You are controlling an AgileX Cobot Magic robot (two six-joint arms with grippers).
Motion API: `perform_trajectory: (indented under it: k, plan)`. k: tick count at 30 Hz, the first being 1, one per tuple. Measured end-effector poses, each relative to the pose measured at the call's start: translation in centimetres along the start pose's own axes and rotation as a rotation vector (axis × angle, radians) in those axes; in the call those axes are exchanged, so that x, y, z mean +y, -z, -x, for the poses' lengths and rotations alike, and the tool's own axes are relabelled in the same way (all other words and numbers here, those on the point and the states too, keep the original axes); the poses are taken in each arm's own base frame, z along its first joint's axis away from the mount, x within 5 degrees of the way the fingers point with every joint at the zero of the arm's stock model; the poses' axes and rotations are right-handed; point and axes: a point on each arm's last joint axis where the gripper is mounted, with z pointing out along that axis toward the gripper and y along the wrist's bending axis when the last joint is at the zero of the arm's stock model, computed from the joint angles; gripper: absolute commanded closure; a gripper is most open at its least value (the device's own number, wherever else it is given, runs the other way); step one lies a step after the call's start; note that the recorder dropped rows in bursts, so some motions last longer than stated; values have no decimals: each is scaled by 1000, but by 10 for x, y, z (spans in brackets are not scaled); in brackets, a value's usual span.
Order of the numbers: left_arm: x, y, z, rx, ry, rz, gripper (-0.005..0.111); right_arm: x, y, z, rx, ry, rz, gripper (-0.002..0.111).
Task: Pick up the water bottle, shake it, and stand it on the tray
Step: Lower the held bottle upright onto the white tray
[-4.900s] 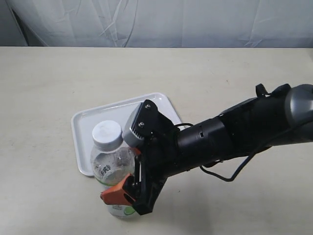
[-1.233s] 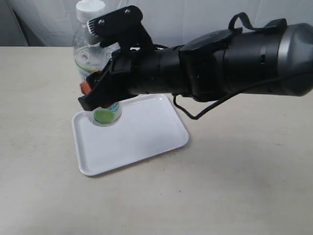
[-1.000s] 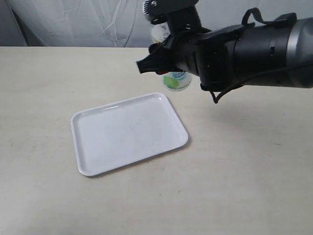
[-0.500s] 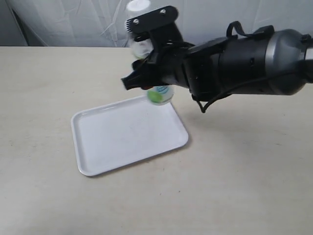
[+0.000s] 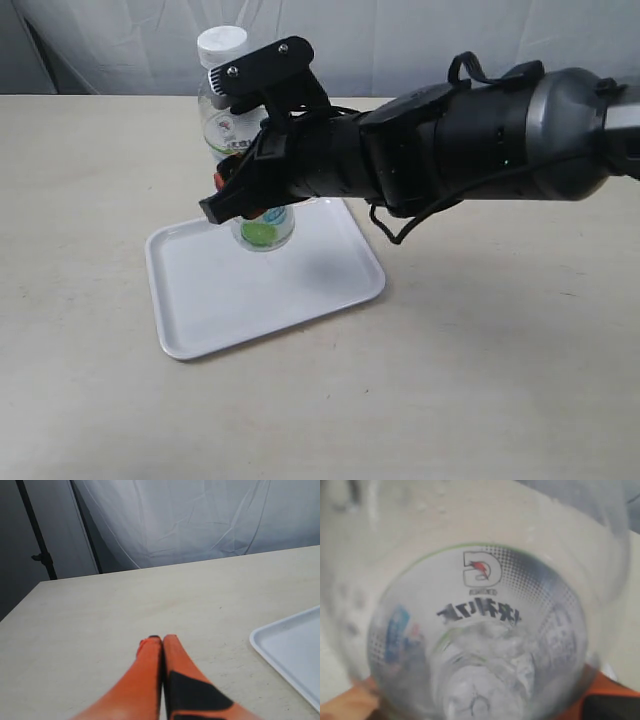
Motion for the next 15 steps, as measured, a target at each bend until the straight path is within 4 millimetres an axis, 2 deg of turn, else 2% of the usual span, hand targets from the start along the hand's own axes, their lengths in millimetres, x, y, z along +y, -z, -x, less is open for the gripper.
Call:
perform_trajectory:
  k: [15]
  plan:
    - [0, 0, 0, 0, 0, 0, 106, 4, -38, -40, 132, 4, 35, 109]
